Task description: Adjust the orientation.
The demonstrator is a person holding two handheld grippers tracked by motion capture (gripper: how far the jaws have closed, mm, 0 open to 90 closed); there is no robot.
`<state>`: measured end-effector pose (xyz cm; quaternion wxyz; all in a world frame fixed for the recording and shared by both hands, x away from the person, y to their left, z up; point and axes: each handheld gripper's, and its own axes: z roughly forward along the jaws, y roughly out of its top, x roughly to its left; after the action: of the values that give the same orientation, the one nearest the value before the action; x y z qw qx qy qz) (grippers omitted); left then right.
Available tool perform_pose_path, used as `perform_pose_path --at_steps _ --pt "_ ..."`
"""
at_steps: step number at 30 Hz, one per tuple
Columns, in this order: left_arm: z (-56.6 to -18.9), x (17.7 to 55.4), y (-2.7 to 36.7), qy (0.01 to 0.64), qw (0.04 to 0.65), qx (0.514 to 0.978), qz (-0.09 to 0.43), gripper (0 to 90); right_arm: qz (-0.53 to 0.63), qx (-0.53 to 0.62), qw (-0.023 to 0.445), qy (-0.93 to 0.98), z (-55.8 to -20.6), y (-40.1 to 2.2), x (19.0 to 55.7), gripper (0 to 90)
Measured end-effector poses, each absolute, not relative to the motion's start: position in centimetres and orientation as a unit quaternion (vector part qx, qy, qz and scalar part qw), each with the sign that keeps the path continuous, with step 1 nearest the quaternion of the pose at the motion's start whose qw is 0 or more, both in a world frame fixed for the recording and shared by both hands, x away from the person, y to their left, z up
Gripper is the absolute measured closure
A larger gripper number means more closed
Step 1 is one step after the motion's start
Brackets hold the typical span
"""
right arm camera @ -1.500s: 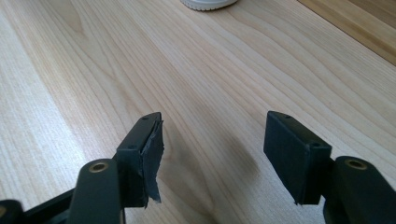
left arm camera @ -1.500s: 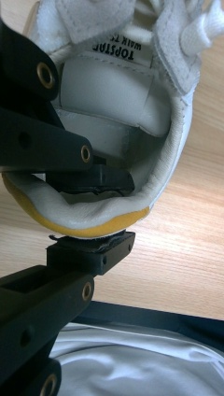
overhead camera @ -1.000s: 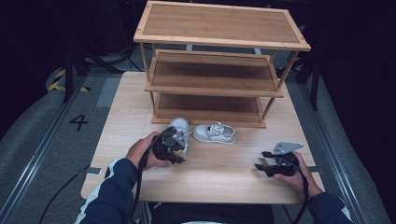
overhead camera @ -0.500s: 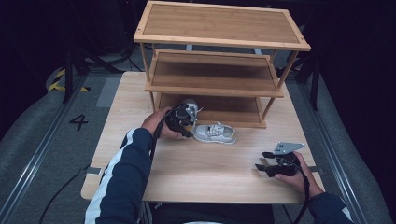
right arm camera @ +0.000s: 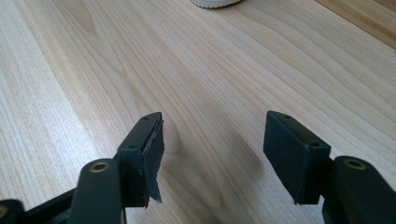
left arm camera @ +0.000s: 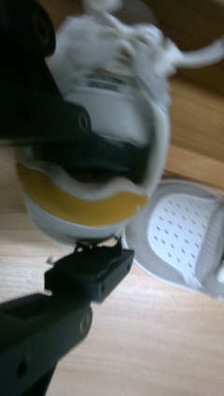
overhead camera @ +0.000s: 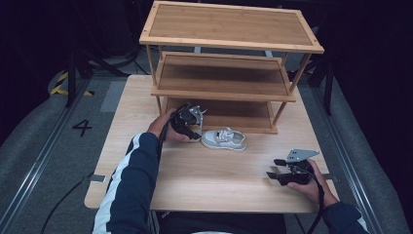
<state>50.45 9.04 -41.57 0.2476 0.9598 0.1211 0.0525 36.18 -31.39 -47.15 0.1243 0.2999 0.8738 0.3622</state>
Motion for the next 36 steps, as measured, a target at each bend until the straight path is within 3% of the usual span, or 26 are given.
perform_pose_path --at_steps 3,12,15,21,24,30,36 --pt "-41.7 50.1 9.7 0.12 0.224 0.964 0.08 43.5 0.363 0.299 0.126 0.874 -47.1 -31.3 36.2 38.6" --pt "-41.4 48.4 11.5 0.174 0.283 0.936 0.114 33.2 0.36 0.299 0.125 0.874 -47.1 -31.1 36.2 38.4" --pt "-41.3 47.5 12.6 0.197 0.316 0.92 0.124 25.4 0.363 0.299 0.125 0.874 -47.1 -31.2 36.2 38.2" --pt "-42.1 46.8 13.5 0.226 0.36 0.896 0.131 25.9 0.361 0.3 0.127 0.874 -47.1 -31.2 36.2 37.9" --pt "-42.0 46.6 14.0 0.242 0.367 0.889 0.132 21.1 0.363 0.299 0.128 0.873 -47.0 -31.2 36.2 37.7" --pt "-42.0 46.6 14.6 0.249 0.353 0.891 0.137 23.3 0.36 0.299 0.124 0.875 -47.2 -31.1 36.3 37.5" --pt "-43.4 46.4 15.3 0.262 0.347 0.894 0.109 21.9 0.362 0.299 0.124 0.874 -47.1 -31.2 36.2 37.1"
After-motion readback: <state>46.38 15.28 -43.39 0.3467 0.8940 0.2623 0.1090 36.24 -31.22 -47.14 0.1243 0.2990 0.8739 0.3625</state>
